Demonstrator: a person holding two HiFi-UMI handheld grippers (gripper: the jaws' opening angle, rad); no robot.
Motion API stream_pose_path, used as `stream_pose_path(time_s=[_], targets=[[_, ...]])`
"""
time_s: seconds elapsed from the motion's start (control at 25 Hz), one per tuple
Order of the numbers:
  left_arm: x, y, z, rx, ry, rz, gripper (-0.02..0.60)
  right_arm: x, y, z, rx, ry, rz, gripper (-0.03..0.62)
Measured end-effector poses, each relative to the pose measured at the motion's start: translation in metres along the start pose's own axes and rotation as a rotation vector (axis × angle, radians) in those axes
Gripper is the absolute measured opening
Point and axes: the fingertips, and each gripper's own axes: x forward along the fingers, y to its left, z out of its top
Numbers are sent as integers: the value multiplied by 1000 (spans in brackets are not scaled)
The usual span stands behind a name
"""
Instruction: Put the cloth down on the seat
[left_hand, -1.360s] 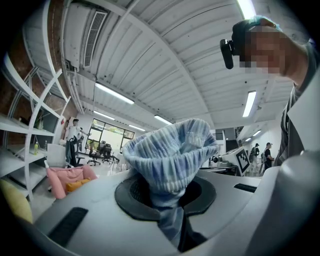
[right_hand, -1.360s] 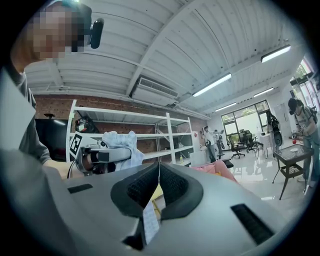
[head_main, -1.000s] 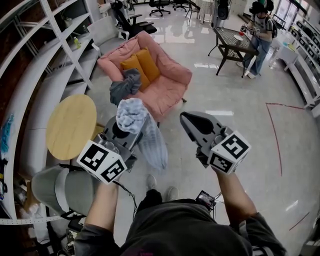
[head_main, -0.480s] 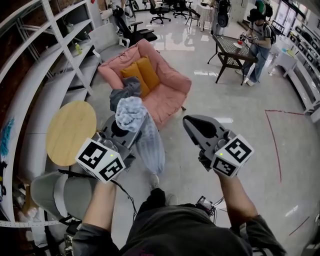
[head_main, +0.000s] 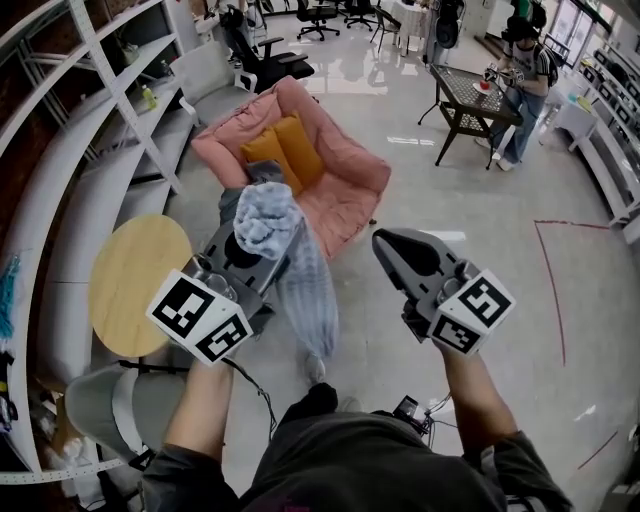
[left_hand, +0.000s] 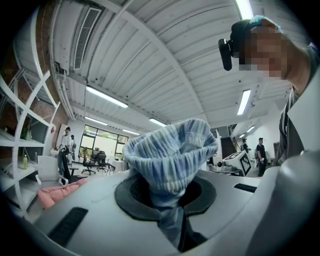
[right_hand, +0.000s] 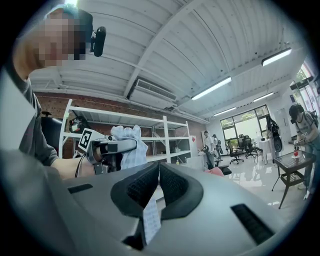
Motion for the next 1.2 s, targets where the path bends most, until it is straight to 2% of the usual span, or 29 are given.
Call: stream_pose_path(time_s=[0.48, 0.84, 1.2], targets=[[51, 96, 10, 17, -7, -81, 72, 88, -60, 8, -7, -18, -68, 15], [72, 143, 22, 33, -16, -98, 72, 123, -82, 15, -14, -24, -87, 15], [109, 188, 26, 47, -11, -97, 72, 160, -126, 4, 21, -20, -78, 15]])
